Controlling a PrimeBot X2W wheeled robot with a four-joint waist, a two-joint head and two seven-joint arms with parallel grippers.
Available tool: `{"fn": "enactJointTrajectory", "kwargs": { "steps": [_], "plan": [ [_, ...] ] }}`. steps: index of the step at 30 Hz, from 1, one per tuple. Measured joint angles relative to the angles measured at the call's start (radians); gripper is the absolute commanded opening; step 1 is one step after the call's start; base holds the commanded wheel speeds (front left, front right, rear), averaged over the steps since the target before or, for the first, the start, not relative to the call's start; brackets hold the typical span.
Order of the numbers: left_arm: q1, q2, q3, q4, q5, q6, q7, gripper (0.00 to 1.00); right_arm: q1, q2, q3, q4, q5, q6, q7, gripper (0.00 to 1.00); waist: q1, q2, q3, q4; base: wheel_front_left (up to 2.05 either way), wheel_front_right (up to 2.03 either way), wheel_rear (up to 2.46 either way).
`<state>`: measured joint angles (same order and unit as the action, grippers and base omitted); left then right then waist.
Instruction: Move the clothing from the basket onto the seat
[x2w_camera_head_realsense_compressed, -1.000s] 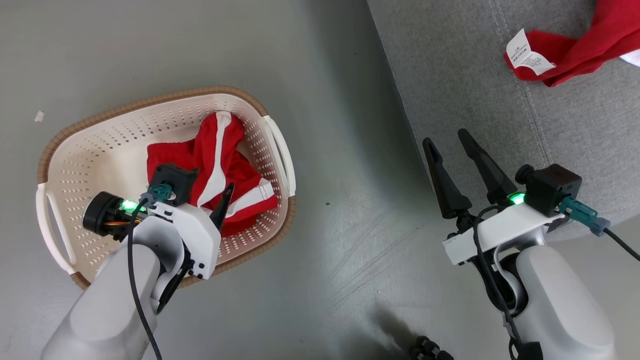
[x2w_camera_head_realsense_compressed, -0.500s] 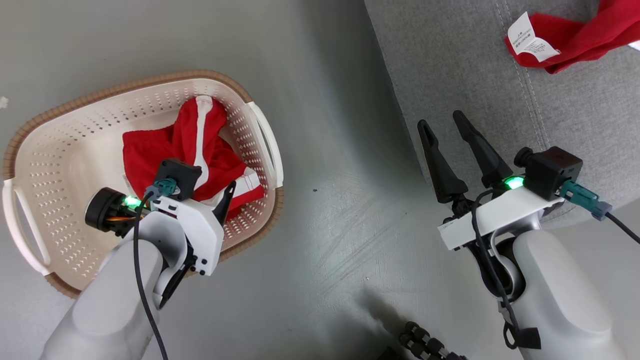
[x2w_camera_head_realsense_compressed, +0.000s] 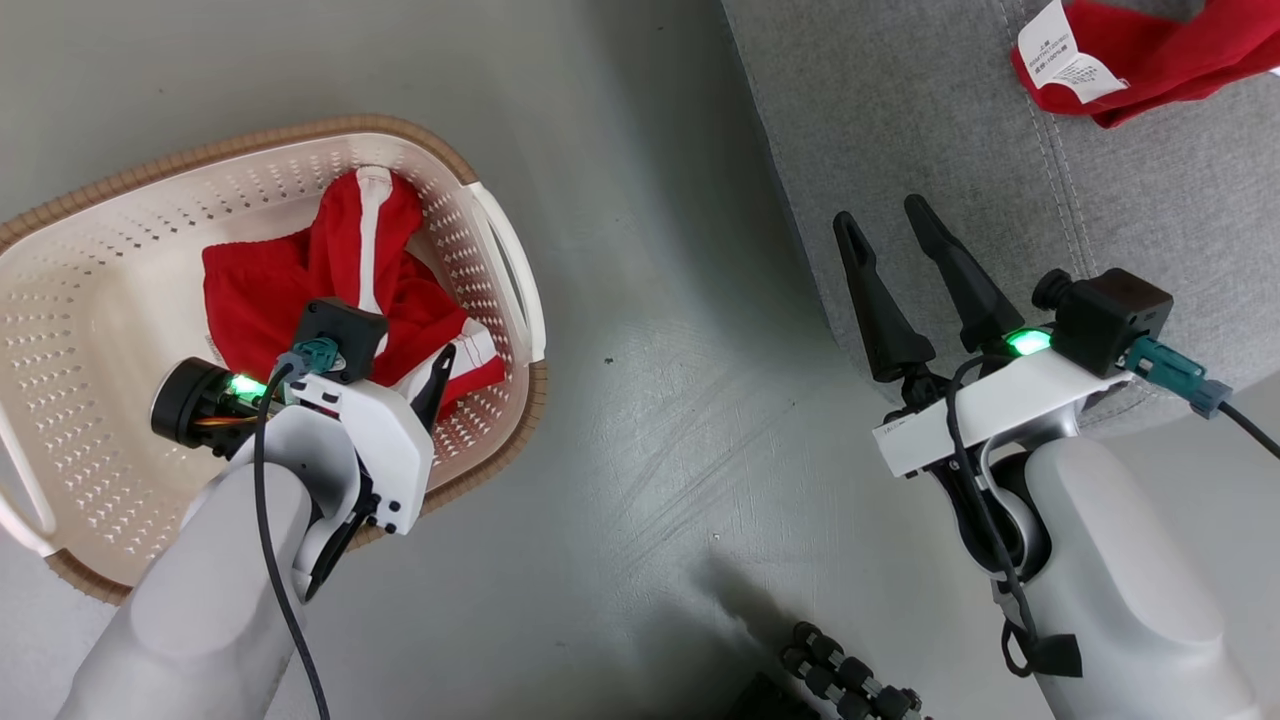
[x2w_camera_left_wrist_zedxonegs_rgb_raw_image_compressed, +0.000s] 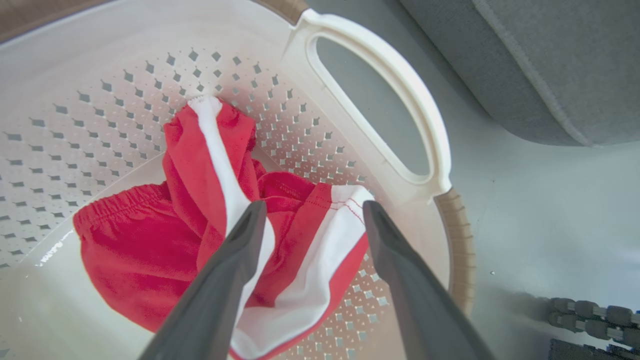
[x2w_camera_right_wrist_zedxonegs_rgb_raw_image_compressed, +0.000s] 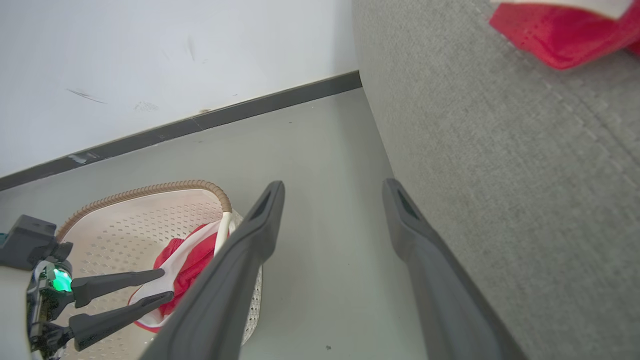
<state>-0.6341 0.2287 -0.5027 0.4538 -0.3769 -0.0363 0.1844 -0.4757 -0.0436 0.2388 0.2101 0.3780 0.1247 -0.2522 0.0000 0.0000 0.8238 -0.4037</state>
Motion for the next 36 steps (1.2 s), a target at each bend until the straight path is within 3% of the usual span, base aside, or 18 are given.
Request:
{"fn": "enactJointTrajectory", "kwargs": {
  "steps": [11,36],
  "plan": [
    [-0.034,0.019,0.013,0.028,0.01,0.025,0.001,1.0,-0.011,0.0,0.007,-0.001,0.007,0.0,0.0,1.0,0.0,0.0,0.028,-0.012,0.0,0.0,0.0],
    [-0.091,0.039,0.023,0.092,0.021,0.034,0.0,1.0,-0.046,0.001,0.03,-0.002,0.021,0.0,0.0,1.0,0.0,0.0,0.077,-0.031,0.0,0.0,0.0]
  ]
}}
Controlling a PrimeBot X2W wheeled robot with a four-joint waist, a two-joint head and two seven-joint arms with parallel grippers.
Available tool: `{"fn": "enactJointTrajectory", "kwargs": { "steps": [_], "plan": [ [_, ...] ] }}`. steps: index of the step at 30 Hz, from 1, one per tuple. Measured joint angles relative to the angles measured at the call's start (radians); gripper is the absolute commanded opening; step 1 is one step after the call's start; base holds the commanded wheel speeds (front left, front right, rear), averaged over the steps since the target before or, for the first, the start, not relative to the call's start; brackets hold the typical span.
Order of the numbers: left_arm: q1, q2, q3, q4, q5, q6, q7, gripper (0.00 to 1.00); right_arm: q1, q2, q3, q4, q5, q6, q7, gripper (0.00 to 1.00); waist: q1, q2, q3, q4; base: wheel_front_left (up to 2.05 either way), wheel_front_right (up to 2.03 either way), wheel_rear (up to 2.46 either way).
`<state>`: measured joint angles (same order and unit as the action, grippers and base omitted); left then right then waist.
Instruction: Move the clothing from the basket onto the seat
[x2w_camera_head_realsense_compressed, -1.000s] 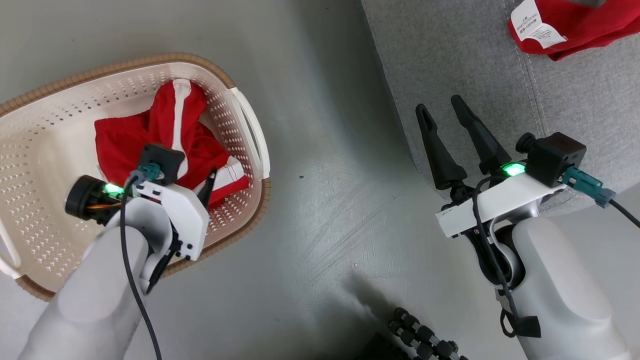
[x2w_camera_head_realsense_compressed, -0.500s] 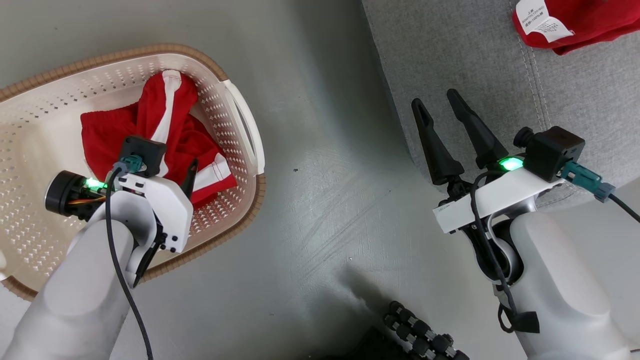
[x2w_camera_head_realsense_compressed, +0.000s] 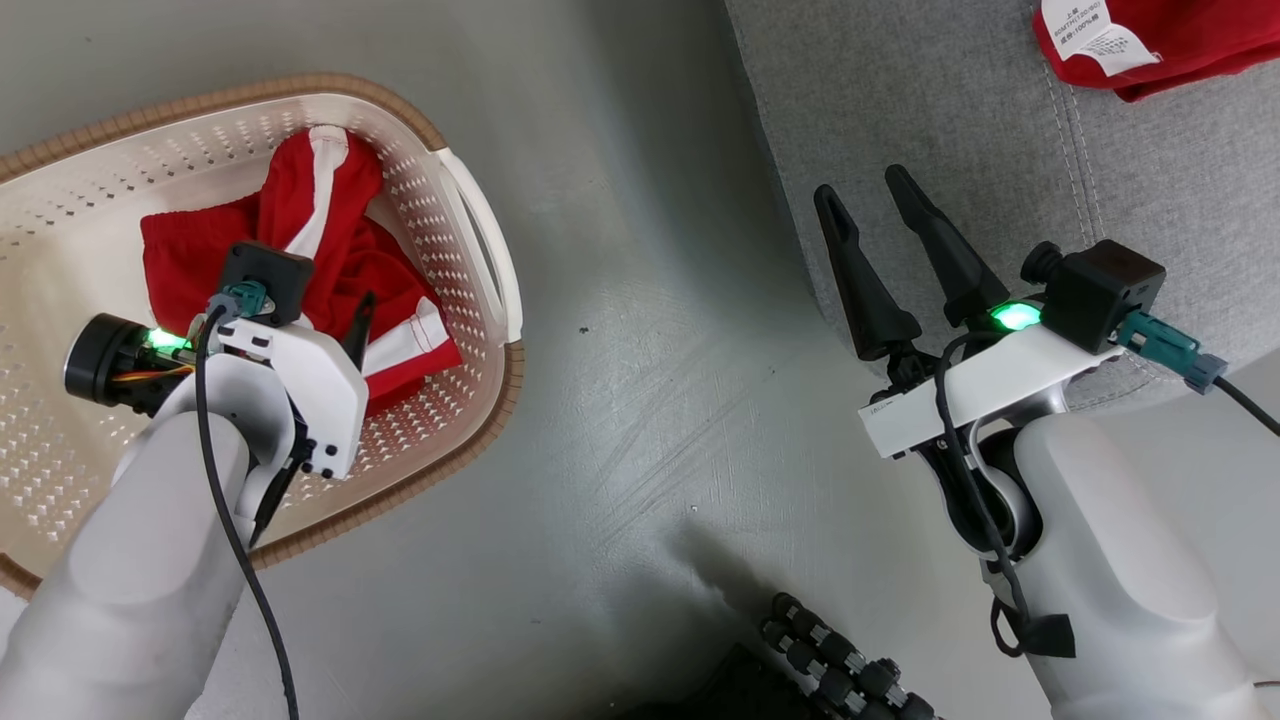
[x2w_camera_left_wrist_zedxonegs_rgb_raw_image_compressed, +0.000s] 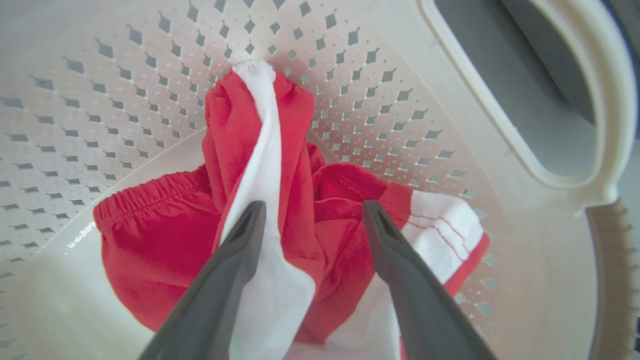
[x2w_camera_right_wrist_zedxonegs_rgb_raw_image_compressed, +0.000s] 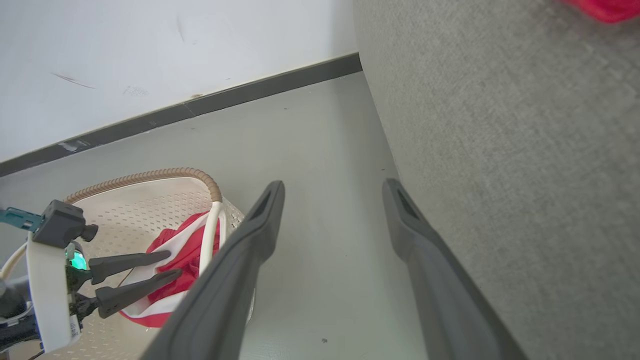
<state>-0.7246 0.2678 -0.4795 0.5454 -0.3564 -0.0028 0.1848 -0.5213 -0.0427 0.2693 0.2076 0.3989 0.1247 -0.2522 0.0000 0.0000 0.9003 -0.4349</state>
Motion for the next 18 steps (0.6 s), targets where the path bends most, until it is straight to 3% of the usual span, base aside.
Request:
{"fn": "enactJointTrajectory", "kwargs": {
  "steps": [3,8,11,14,18],
  "plan": [
    [-0.007,0.005,-0.001,0.012,0.014,0.0,0.0,1.0,0.0,0.0,0.002,-0.001,0.008,0.0,0.0,1.0,0.0,0.0,0.004,-0.002,0.0,0.0,0.0],
    [-0.016,0.016,-0.007,0.037,0.026,0.0,0.009,0.87,-0.001,0.0,0.002,-0.002,0.013,0.0,0.0,1.0,0.0,0.0,0.011,-0.006,0.0,0.0,0.0],
    [-0.029,0.018,-0.008,0.051,0.032,0.0,0.016,0.74,-0.001,0.0,0.003,-0.002,0.014,0.0,0.0,1.0,0.0,0.0,0.016,-0.009,0.0,0.0,0.0],
    [-0.041,0.019,-0.008,0.063,0.033,0.0,0.016,0.46,-0.002,0.0,0.007,-0.002,0.023,0.0,0.0,1.0,0.0,0.0,0.022,-0.013,0.0,0.0,0.0],
    [-0.053,0.017,-0.009,0.072,0.033,0.0,0.016,0.43,-0.013,0.0,0.009,-0.003,0.023,0.0,0.0,1.0,0.0,0.0,0.024,-0.016,0.0,0.0,0.0]
  ]
}}
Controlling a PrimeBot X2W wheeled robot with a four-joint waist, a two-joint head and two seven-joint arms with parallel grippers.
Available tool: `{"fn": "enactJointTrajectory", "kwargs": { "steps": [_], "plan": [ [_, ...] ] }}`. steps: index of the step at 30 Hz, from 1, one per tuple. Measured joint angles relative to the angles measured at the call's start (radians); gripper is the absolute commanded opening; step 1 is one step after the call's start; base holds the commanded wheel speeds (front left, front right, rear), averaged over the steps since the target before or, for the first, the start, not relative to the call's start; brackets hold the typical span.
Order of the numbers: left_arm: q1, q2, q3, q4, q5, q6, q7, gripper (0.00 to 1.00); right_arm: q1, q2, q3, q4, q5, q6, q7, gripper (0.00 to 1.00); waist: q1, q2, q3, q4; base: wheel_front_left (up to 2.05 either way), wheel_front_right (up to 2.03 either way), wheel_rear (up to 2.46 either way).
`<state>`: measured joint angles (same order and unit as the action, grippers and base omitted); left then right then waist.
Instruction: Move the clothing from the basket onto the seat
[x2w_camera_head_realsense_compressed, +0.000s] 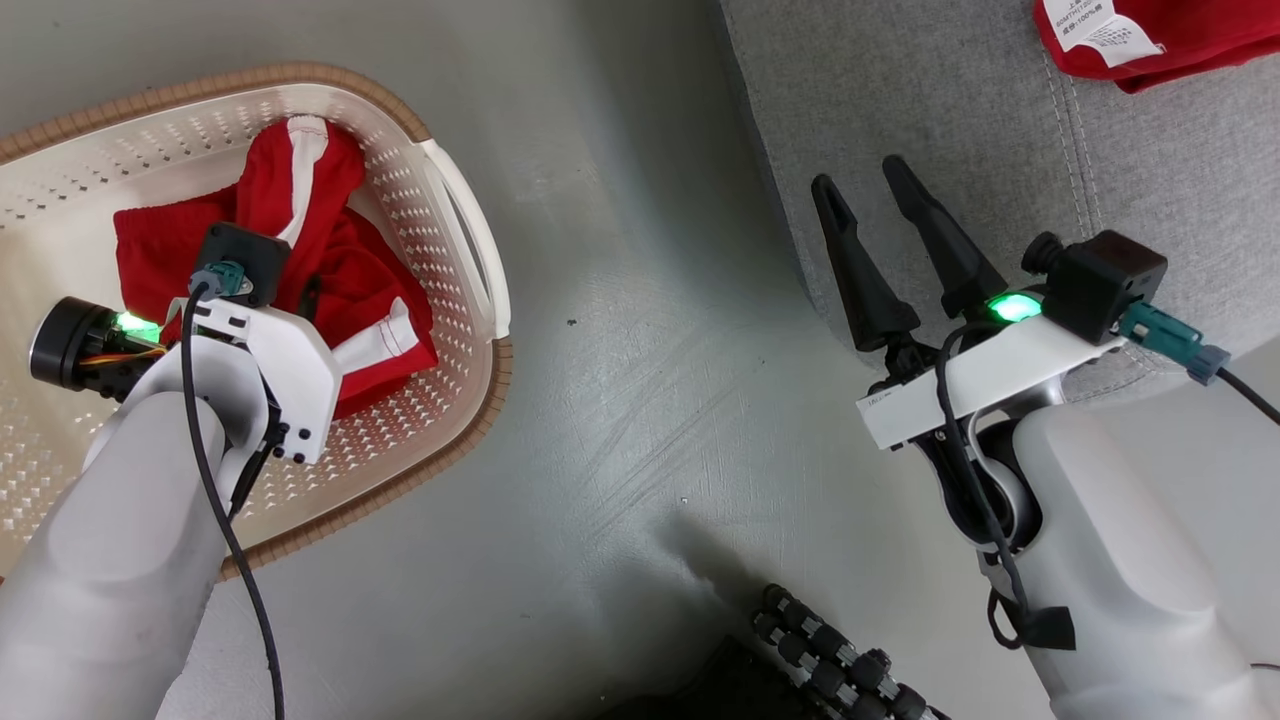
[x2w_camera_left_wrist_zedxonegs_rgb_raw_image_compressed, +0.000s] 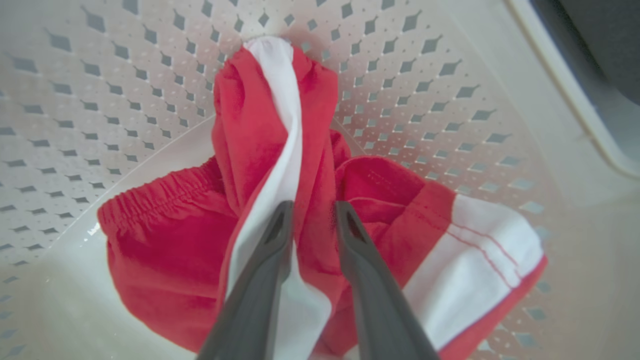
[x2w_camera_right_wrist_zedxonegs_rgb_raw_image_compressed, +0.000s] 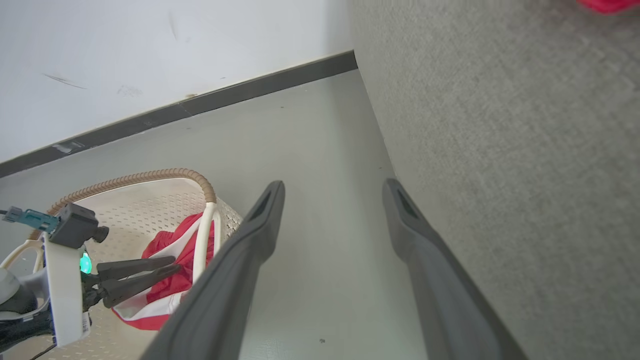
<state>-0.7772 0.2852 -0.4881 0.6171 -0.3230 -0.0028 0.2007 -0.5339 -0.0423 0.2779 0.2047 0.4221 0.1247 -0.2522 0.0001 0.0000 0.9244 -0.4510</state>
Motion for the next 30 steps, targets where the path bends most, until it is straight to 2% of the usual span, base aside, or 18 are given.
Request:
{"fn": "enactJointTrajectory", "kwargs": {
  "steps": [2,5,6,7,30],
  "plan": [
    [0.0,-0.002,0.0,0.005,0.0,0.0,-0.001,0.36,-0.004,0.0,-0.001,-0.001,0.0,0.0,0.0,1.0,0.0,0.0,0.0,-0.001,0.0,0.0,0.0],
    [-0.002,-0.005,0.0,0.014,0.0,0.0,-0.009,0.18,-0.004,0.0,-0.003,-0.001,0.0,0.0,0.0,1.0,0.0,0.0,0.001,-0.001,0.0,0.0,0.0],
    [-0.004,-0.007,-0.001,0.016,0.0,0.0,-0.01,0.15,-0.004,0.0,-0.004,-0.001,0.0,0.0,0.0,1.0,0.0,0.0,0.001,-0.001,0.0,0.0,0.0],
    [-0.008,-0.009,-0.001,0.018,0.0,0.0,-0.012,0.0,-0.004,0.0,-0.006,-0.001,0.0,0.0,0.0,1.0,0.0,0.0,0.001,-0.001,0.0,0.0,0.0],
    [0.012,-0.062,0.04,-0.028,-0.055,-0.001,-0.159,0.0,-0.023,0.0,-0.051,0.01,-0.037,0.0,0.0,1.0,0.0,0.0,-0.044,0.051,0.0,0.0,0.0]
  ]
}}
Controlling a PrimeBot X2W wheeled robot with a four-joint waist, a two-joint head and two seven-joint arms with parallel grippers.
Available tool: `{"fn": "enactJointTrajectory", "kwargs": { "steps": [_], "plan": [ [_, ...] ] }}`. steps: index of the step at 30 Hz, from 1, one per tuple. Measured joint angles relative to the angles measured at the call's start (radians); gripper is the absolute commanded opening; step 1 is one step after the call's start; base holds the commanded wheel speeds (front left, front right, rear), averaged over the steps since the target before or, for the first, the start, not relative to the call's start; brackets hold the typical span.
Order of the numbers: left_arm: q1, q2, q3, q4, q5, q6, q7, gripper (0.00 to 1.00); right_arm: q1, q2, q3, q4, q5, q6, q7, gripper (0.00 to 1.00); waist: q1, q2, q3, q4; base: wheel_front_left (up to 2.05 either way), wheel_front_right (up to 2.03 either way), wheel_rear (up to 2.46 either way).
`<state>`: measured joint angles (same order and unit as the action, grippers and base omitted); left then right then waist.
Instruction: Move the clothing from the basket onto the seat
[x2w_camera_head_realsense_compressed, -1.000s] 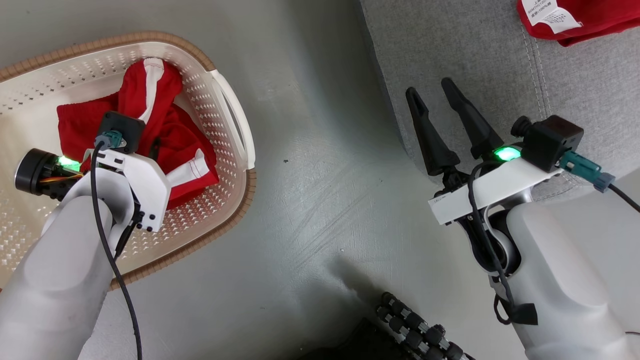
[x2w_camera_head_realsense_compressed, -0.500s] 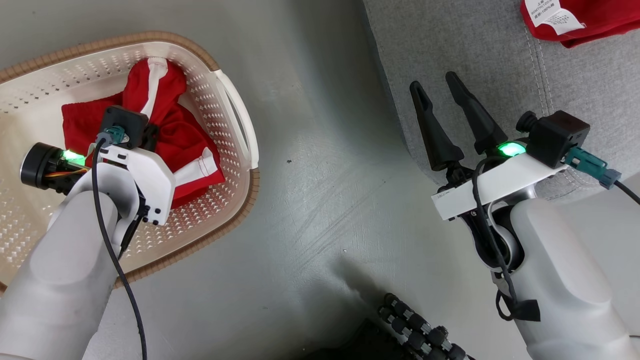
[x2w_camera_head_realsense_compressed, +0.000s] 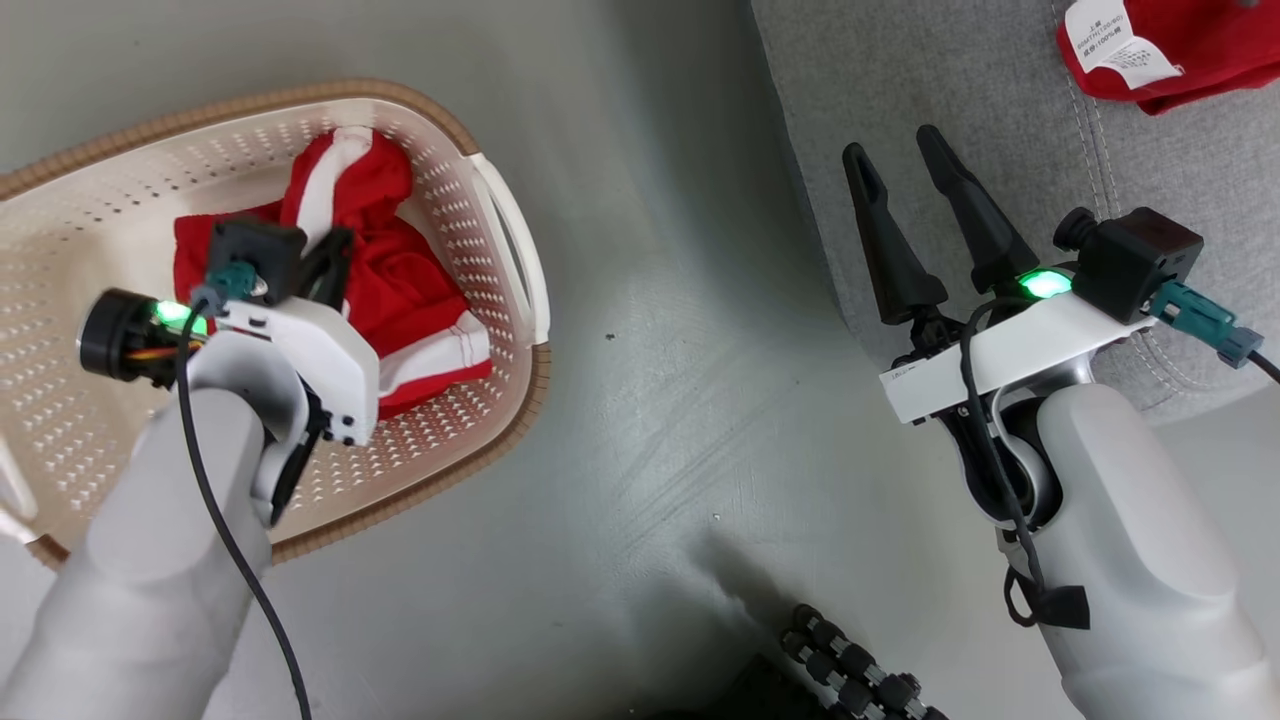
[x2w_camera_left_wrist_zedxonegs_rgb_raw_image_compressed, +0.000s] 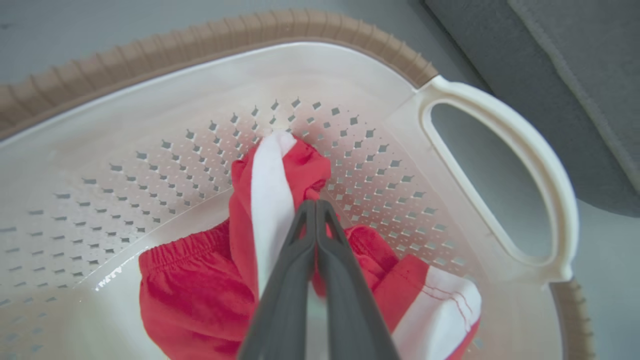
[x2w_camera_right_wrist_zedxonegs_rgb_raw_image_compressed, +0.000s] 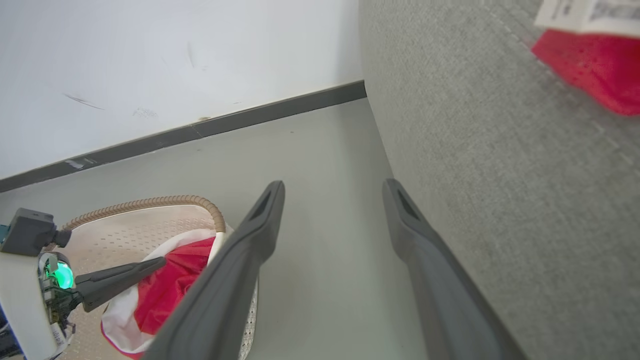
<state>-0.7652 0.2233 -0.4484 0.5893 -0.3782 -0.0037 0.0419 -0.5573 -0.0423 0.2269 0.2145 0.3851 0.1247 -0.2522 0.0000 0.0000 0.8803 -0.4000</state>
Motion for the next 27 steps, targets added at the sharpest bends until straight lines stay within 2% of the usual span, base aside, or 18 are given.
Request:
{"fn": "enactJointTrajectory", "kwargs": {
  "steps": [13,23,27],
  "plan": [
    [0.082,-0.02,0.036,-0.09,-0.021,0.012,-0.12,0.0,0.0,-0.004,-0.023,0.022,-0.054,0.0,0.0,1.0,0.0,0.0,-0.065,0.053,0.0,0.0,0.0],
    [0.168,-0.058,0.085,-0.186,-0.08,0.036,-0.239,0.0,-0.002,-0.045,-0.015,0.055,-0.079,0.0,0.0,1.0,0.0,0.0,-0.156,0.125,0.0,0.0,0.0],
    [0.207,-0.074,0.086,-0.209,-0.09,0.036,-0.254,0.0,-0.001,-0.067,-0.016,0.063,-0.093,0.0,0.0,1.0,0.0,0.0,-0.192,0.15,0.0,0.0,0.0]
  ]
}}
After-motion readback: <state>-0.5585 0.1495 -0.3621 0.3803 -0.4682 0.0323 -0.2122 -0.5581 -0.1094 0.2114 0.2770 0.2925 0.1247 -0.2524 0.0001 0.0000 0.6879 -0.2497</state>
